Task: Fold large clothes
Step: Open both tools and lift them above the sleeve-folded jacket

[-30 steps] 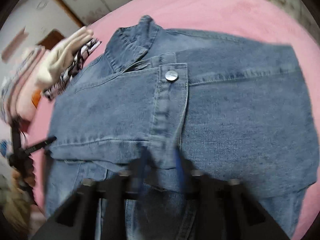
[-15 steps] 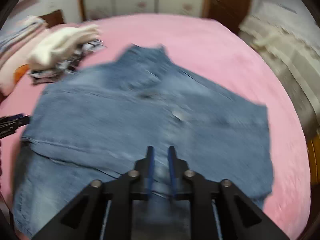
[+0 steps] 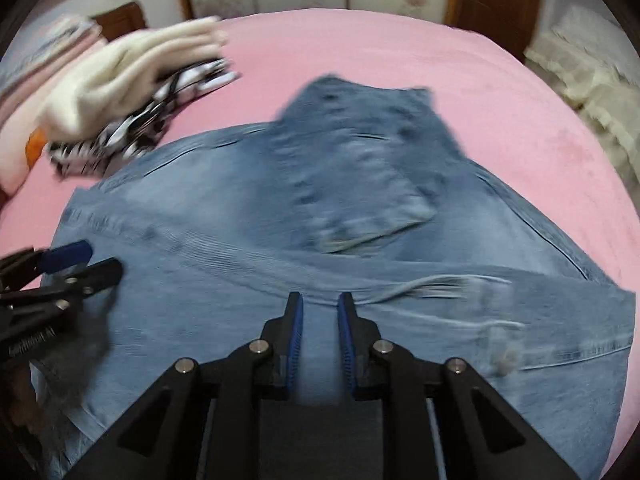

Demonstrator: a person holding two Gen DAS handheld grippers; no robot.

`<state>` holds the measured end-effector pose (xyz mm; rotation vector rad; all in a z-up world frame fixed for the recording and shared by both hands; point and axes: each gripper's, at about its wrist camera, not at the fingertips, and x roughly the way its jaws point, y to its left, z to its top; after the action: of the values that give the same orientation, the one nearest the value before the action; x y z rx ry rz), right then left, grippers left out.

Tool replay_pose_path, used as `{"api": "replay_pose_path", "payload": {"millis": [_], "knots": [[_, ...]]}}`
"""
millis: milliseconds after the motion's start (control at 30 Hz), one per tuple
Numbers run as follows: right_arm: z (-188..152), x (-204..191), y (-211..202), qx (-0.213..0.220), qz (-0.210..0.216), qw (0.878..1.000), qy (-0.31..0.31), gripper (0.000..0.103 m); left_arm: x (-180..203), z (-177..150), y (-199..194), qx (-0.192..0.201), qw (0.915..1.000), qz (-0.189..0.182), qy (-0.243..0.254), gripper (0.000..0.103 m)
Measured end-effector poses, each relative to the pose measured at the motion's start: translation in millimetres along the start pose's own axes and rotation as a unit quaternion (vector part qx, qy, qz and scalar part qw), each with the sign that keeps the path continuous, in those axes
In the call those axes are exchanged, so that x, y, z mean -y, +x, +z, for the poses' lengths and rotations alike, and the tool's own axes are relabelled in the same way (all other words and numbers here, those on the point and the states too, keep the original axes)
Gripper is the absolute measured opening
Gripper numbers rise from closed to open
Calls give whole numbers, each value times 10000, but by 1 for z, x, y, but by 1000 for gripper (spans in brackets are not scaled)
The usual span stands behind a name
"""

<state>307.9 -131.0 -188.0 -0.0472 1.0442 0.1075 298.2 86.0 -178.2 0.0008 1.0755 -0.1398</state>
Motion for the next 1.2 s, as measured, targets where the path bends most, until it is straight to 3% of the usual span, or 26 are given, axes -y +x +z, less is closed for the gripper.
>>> {"api": "replay_pose_path", "payload": {"millis": [67,100,133,167,200,267,467,667,900,967,1133,1200], "knots": [[-5,31,-4,31,-444,9988,178,17,-10,1,2,35,10000,81,7,56],[-8,45,-6,39,-413,9988,275,10,-16,1,2,40,9999,109,-4,56],[-12,65,-8,15,33,9988,495,1,-21,1,2,50,9998,171,-21,56],[-14,76,-10,-16,224,9975,667,0,-27,2,2,57,9998,208,-36,56],[-17,86,-11,-55,118,9967,799,0,-30,2,2,57,9997,223,-53,56],[-22,100,-17,-10,444,9945,952,0,-37,3,5,68,9995,288,-83,56],[-24,95,-20,16,356,9959,832,0,-44,5,11,53,9994,335,-72,56],[-22,88,-25,-27,388,9956,855,3,-43,3,7,-47,9995,228,-189,63],[-29,82,-65,97,433,9958,803,3,-23,-13,-49,86,9997,210,-106,63],[-35,80,-85,181,436,9957,792,5,-18,-21,-72,153,9996,224,-31,63],[-57,73,-143,482,361,9964,597,29,-8,-41,-129,363,9991,184,106,71],[-69,68,-169,609,280,9965,493,33,-5,-53,-152,449,9988,173,132,71]]}}
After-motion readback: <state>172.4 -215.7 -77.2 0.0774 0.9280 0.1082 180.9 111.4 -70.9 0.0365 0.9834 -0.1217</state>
